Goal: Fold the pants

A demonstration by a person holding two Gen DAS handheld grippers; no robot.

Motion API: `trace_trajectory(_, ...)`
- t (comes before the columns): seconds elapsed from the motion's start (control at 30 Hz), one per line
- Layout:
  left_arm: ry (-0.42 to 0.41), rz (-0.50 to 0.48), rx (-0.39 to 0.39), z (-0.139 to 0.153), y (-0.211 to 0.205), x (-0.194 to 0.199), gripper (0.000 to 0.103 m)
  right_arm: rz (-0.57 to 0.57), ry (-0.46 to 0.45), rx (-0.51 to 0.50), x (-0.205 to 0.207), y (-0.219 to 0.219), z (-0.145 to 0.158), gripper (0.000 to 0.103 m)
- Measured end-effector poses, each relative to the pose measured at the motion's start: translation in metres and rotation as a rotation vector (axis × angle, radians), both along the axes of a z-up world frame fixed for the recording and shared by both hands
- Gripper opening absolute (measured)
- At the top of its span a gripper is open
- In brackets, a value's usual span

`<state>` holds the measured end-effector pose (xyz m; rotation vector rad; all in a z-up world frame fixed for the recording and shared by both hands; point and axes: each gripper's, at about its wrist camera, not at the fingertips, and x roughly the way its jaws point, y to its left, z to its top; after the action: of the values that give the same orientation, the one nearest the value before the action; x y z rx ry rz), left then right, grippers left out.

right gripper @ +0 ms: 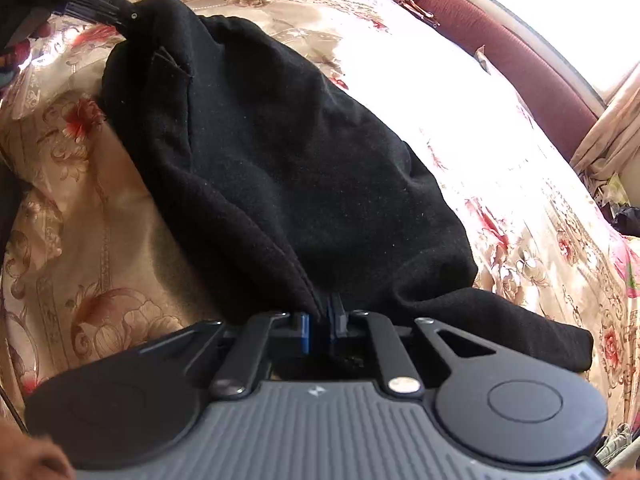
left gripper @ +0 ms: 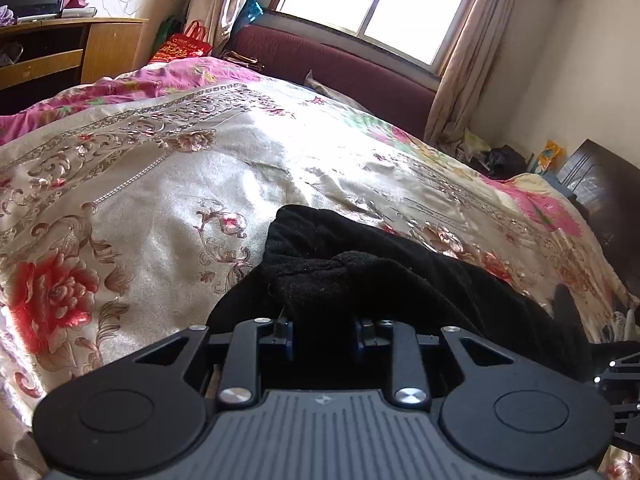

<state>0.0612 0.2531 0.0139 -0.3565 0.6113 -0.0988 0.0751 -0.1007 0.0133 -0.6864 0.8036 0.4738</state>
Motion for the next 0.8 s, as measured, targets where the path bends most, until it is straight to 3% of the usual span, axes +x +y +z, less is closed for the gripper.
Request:
trace_trajectory(0.13,0.06,-0.009,0.124,-0.013,-0.002,-0.022,0.058,0.012,0.014,-0.048,-0.008,0.008,-0.016,0.016)
trace_trajectory(0.23,0.072,0.003,0.125,-0.012,0.002,-0.033,0.06,0.02,-0.025,-0.069,-0.014,0.014,-0.019,0.019)
trace_trajectory(0.47,0.013,-0.023,0.17,0.002,0.001,-0.034,0.062,0.085,-0.078,-0.046,-0.037,0.022,0.007,0.04)
trace_trajectory(0.57,0.029,-0.04,0.202,-0.005,0.003,-0.023,0.063,0.21,-0.123,0.009,-0.047,0.051,0.019,0.058)
trace_trajectory(0.67,0.032,-0.079,0.283,-0.006,0.001,-0.018,0.062,0.327,-0.196,0.017,-0.044,0.098,0.015,0.058)
trace_trajectory(0.8,-0.01,-0.085,0.337,0.005,0.003,-0.012,0.062,0.357,-0.25,0.065,-0.02,0.151,0.01,0.056)
